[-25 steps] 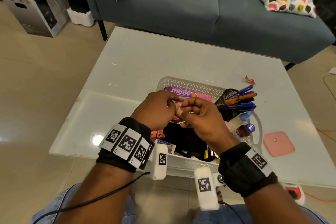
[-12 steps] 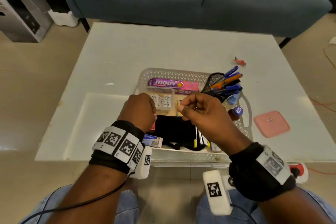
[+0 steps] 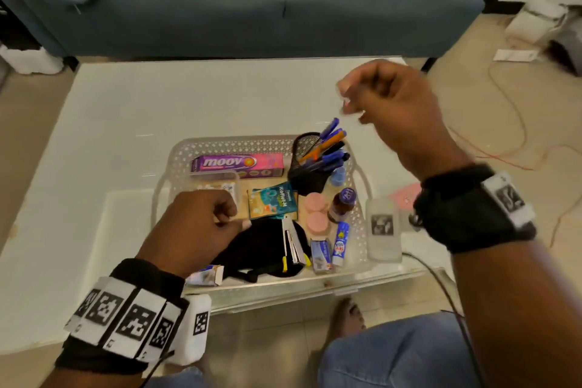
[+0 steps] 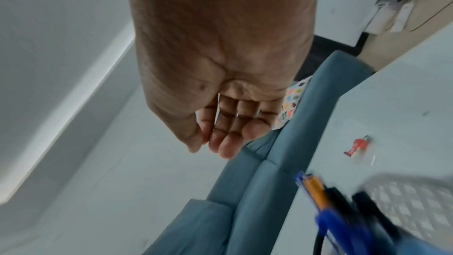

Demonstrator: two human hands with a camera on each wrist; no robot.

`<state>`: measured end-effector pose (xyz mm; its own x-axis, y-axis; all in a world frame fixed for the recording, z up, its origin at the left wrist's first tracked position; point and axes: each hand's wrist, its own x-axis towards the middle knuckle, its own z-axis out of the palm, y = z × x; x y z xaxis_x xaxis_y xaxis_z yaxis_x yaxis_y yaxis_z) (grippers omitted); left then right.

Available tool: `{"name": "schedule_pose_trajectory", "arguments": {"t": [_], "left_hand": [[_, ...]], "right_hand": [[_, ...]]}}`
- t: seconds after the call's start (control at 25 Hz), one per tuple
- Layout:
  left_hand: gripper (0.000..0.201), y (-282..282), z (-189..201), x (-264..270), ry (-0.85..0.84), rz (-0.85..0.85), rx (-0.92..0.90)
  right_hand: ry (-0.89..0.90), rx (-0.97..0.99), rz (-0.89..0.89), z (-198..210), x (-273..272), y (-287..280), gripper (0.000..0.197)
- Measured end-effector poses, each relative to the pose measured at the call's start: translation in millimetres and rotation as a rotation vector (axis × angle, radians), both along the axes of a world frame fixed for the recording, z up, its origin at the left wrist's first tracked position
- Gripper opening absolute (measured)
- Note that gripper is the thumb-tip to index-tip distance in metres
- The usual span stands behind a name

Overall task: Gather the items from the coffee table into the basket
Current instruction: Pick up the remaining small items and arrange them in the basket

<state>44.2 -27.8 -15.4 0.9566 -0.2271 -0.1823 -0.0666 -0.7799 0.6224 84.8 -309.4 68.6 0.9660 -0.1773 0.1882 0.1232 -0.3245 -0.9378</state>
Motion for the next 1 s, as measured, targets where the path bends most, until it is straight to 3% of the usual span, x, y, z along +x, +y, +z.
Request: {"name": "schedule_pose_trajectory", "arguments": {"t": [0.12,0.16,0.2,0.32,0.4,0.48,0.6,0.76,1.0], "left_hand": [[0.021,-18.6,-1.9,-12.7,0.185,-0.272,-0.016],[0.024,-21.8,-3.7,-16.5,0.237,-0.345,-0.008],[0.027,-23.9,-4.4,-20.1,0.279,-0.401,0.001],[0.026,-23.6,-5.3,-21.1,0.336,-0.475,0.029],[0.022,-23.4,-8.0,-19.4,0.351,-0.466,0.022],[0.021,-24.0,-10.5,-19.2,0.366,-0.454,0.012],[0.021,-23.2,-12.1,-18.3,0.376,-0.443,-0.001],[0.021,-22.8,-14.7,-19.0,0.381,-0.453,-0.005],[0.019,-23.5,-13.4,-19.9,0.388,-0.469,0.005]], "right_hand": [[0.252,0.182,-0.1,-15.6,54.5,-54.8,0.006],[0.374,0.154,-0.127,-31.8,73.8,-72.0,0.009],[0.491,0.001,-0.15,-51.5,92.8,-89.0,0.017],[0.661,-0.761,-0.152,-101.7,130.8,-121.1,0.058],[0.609,-0.867,-0.115,-119.6,144.0,-121.0,0.074],[0.513,-0.863,-0.032,-129.9,153.5,-114.8,0.077],[0.456,-0.906,0.067,-143.8,164.0,-108.4,0.056],[0.358,-0.884,-0.021,-157.6,163.9,-106.6,0.017],[0.266,-0.827,-0.056,-124.5,134.7,-103.8,0.027]]}}
